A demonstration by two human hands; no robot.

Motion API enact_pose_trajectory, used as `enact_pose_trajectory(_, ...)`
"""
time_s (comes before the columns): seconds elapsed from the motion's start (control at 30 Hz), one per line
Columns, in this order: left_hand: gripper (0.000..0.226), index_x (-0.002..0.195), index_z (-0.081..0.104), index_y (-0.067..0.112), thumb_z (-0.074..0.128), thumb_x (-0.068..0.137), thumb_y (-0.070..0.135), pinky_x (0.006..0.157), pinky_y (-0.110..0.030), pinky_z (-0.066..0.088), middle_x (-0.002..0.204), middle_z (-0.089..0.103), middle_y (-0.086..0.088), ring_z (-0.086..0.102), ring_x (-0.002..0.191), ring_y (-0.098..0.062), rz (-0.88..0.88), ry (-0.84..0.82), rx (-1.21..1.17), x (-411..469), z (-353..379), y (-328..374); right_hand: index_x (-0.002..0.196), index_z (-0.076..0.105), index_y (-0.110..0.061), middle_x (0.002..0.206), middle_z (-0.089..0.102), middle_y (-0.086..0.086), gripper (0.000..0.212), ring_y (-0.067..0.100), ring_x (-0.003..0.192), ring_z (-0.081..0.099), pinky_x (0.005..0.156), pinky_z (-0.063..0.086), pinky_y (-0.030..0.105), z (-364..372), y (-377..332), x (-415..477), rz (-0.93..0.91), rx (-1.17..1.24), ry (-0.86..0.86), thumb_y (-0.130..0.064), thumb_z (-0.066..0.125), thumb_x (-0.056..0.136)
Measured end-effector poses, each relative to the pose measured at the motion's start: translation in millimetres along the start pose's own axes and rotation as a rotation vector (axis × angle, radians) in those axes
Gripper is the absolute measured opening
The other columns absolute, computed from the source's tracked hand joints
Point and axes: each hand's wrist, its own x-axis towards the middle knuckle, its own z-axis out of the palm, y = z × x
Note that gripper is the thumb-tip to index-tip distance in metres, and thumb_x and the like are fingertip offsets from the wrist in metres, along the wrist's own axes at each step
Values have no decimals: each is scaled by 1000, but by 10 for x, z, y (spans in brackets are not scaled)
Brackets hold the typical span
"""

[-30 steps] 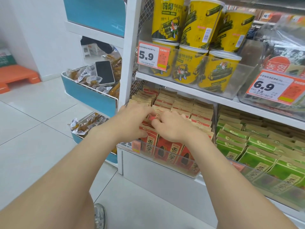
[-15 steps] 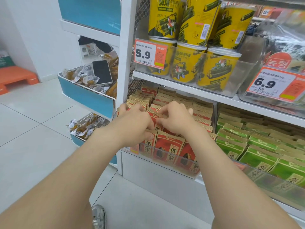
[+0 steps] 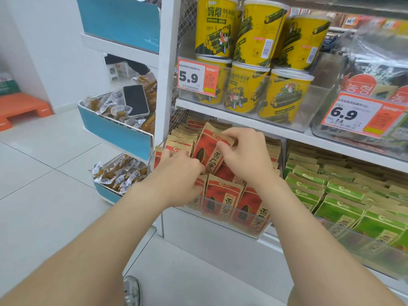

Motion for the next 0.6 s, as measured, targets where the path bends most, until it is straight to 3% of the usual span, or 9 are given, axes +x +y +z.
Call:
enact_pose_trajectory(0.17,38,118,70,35,48,87,28,89,-45,26,106,69,14,50,115,-22,-34,-20,-120,0,-22,-14,113,76,-19,97,76,-8,14,14,84,66,80,52,36,-202,-74,-146,-132,48,215,-24,69,102)
enact_pose_trajectory(0.23,35,116,72,34,48,91,26,93,-47,29,105,71,12,53,116,-23,-59,2,-174,10,-76,11,111,74,-15,94,73,-7,11,13,83,66,77,53,33,-303,-111,-207,-174,82,346,-20,70,102)
enact_pose_trajectory(0.4,42,131,72,31,46,102,17,113,-53,32,128,73,8,51,129,-22,-113,99,-273,34,-189,92,106,69,-8,87,65,-5,8,9,76,60,71,49,17,-570,-206,-341,-175,233,628,-10,71,99)
enact_pose_trajectory(0.5,38,127,75,27,49,103,15,115,-51,37,128,73,4,56,129,-23,-146,238,-339,49,-203,137,110,66,-10,84,61,-12,11,8,70,59,67,47,21,-653,-231,-412,-86,367,689,-12,71,100)
enact_pose_trajectory(0.6,26,117,72,21,49,106,14,98,-40,52,113,74,7,65,109,-13,-171,514,-590,51,-252,261,110,67,-12,85,68,-8,13,5,69,61,65,50,26,-717,-254,-461,-5,535,673,-13,73,99)
